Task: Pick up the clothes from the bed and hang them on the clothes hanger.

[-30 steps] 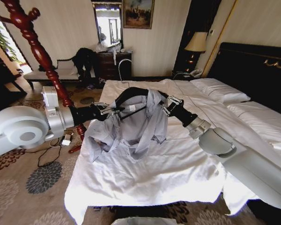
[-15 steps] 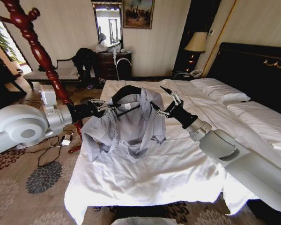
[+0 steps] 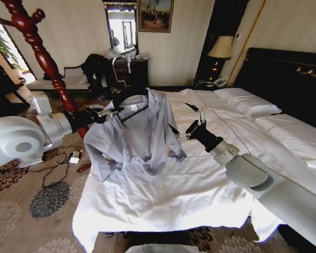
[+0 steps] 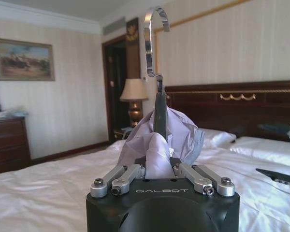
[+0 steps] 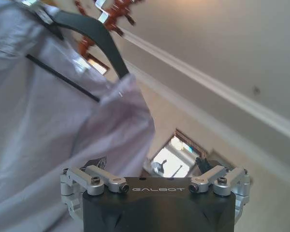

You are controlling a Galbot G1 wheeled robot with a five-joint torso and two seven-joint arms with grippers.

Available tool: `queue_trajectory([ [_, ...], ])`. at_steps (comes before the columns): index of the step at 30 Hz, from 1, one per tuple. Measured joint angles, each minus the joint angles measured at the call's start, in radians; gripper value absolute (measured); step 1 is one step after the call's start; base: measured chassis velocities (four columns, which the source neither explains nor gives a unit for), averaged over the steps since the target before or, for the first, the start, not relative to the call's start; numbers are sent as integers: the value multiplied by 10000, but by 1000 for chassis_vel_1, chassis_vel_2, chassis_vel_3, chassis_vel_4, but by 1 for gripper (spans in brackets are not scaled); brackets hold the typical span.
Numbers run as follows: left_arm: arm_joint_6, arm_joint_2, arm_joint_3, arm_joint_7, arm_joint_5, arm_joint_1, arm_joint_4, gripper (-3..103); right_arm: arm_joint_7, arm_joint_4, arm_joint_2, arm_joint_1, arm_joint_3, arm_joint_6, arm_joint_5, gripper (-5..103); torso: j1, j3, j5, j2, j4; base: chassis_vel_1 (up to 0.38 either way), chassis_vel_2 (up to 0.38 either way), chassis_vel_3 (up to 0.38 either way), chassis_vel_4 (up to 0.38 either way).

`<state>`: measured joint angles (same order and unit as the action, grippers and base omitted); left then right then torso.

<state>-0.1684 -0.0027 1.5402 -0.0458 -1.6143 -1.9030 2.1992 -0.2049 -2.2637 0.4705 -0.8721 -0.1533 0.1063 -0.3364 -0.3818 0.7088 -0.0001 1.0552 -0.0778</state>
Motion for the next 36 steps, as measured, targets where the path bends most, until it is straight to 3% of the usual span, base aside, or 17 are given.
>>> queue_trajectory([
  [1, 1, -178, 34, 33, -58, 63, 42, 19, -234, 28, 9, -56, -56, 178, -608, 100, 0, 0, 0, 0, 0, 0, 0, 0, 0],
  [3, 1, -289, 54, 56, -95, 104, 76, 19, -363, 54, 11, -80, -93, 263, -940, 100, 0, 0, 0, 0, 0, 0, 0, 0, 0],
  [4, 1, -612, 113, 113, -199, 207, 214, 19, -654, 94, 10, -134, -253, 475, -1707, 100, -1, 1, 0, 0, 0, 0, 0, 0, 0],
  [6, 1, -759, 137, 118, -214, 241, 297, 19, -786, 92, 5, -170, -364, 589, -2019, 100, -1, 0, 1, 0, 0, 0, 0, 0, 0],
  [10, 1, -1553, 207, 159, -158, 354, 843, 19, -1572, -128, -13, -586, -1178, 1531, -4026, 100, 0, 0, 0, 0, -1, 0, 0, 0, 0],
  [11, 1, -1553, 207, 159, -158, 354, 843, 19, -1572, -128, -13, -586, -1178, 1531, -4026, 100, 0, 0, 0, 0, -1, 0, 0, 0, 0],
  [14, -1, -2329, 224, 222, 217, 389, 1356, 19, -1948, -269, 66, -1415, -2341, 2094, -5406, 100, 0, 0, 1, 0, -2, 0, 0, 0, 0],
  [17, -3, -2769, 224, 276, 588, 390, 1575, 19, -1946, -321, 158, -2068, -3044, 2168, -5598, 100, 0, 0, 0, 0, -2, 0, 0, 0, 0],
  [19, -10, -3644, 226, 403, 974, 352, 2034, 19, -1627, -448, 450, -3558, -4414, 2150, -5231, 100, 0, -1, -1, 1, -1, 0, 0, 0, 0],
  [20, -10, -3644, 226, 403, 974, 352, 2034, 19, -1627, -448, 450, -3558, -4414, 2150, -5231, 100, 0, -1, -1, 1, -1, 0, 0, 0, 0],
  [24, 30, -4968, 89, 667, 1663, 246, 2527, 19, -1289, -711, 1126, -5296, -5870, 2151, -4791, 100, 1, -1, 0, 1, -2, 0, 0, 0, 0],
  [25, 30, -4968, 89, 667, 1663, 246, 2527, 19, -1289, -711, 1126, -5296, -5870, 2151, -4791, 100, 1, -1, 0, 1, -2, 0, 0, 0, 0],
  [28, 78, -5871, 60, 636, 1986, 28, 2972, 19, -916, -980, 2077, -6538, -6803, 2089, -4456, 100, 1, -2, -1, 1, 4, 0, 0, 0, 0],
  [30, 84, -6144, 45, 637, 2024, 0, 3031, 19, -545, -1091, 2799, -7357, -7182, 1742, -3827, 100, 2, -1, 3, 2, -2, 0, 0, 0, 0],
  [32, 85, -6173, 33, 637, 2036, 1, 3038, 19, -482, -1107, 2903, -7481, -7224, 1674, -3730, 100, 1, -2, 3, 1, -3, 0, 0, 0, 0],
  [33, 88, -6313, -36, 634, 2141, 11, 3049, 19, -97, -1202, 3496, -8104, -7392, 1285, -3180, 100, 1, -1, 3, 1, -4, 0, 0, 0, 0],
  [36, 83, -6567, -206, 610, 2585, 15, 3047, 19, 558, -1313, 4411, -8811, -7544, 720, -2169, 100, 2, -1, -1, 2, -6, 0, 0, 0, 0],
])
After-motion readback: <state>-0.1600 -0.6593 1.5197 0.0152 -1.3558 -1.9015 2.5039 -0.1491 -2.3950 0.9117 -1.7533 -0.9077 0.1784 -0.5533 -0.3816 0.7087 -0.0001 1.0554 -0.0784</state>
